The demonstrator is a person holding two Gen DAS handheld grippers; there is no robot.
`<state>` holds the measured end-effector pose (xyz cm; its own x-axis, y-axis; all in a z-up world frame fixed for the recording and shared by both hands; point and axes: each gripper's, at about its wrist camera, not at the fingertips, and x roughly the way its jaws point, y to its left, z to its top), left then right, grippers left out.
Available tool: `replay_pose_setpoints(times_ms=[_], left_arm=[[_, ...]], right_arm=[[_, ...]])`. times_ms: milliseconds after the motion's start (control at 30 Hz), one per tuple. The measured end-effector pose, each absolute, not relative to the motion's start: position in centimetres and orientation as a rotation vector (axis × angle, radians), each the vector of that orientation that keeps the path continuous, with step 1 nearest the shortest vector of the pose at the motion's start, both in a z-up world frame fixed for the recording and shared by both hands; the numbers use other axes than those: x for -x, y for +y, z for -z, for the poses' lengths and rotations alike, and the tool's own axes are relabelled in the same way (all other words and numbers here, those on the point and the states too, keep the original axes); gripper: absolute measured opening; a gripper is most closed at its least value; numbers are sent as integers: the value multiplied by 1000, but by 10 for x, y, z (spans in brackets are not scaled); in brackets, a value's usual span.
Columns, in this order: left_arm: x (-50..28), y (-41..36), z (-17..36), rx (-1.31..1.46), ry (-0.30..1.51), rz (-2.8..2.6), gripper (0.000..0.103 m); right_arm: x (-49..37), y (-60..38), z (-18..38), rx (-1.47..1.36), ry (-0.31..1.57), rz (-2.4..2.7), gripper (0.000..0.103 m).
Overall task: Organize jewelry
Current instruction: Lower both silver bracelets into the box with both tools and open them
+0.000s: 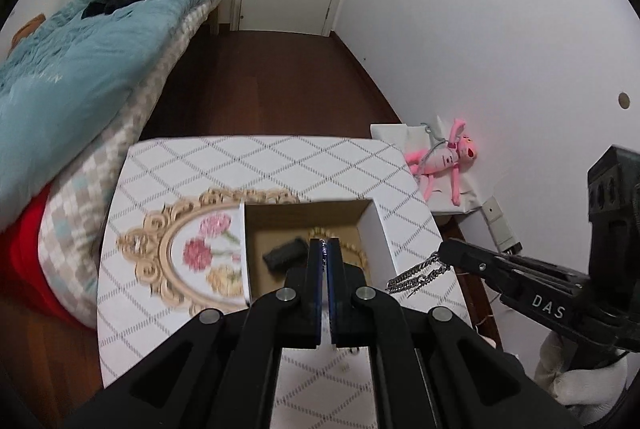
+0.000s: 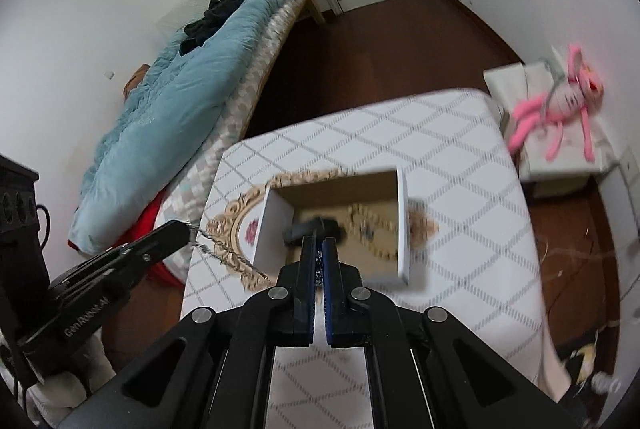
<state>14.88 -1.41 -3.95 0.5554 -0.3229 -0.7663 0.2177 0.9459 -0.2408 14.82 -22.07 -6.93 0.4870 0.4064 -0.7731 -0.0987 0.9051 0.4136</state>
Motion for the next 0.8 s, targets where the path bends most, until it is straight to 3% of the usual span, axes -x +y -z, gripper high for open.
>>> replay_pose_setpoints(times_ms=[400, 667, 733, 767, 800], left_arm=[[-245, -27, 93, 58, 1088, 294, 0], [-272, -14, 114, 40, 1176, 129, 7], [-270, -9, 117, 44, 1182, 107, 8], [-269, -7, 119, 41, 1179, 97, 13], [-268, -6, 120, 32, 1178, 83, 21]], right_arm=[[-245, -215, 112, -285, 1137, -238, 3], [-276, -205, 149, -182, 1264, -209, 4], [-276, -206, 151, -169, 1265, -195, 11], [-273, -207, 150, -152, 1256, -181, 15], [-271, -208, 150, -137, 1251, -169, 26]])
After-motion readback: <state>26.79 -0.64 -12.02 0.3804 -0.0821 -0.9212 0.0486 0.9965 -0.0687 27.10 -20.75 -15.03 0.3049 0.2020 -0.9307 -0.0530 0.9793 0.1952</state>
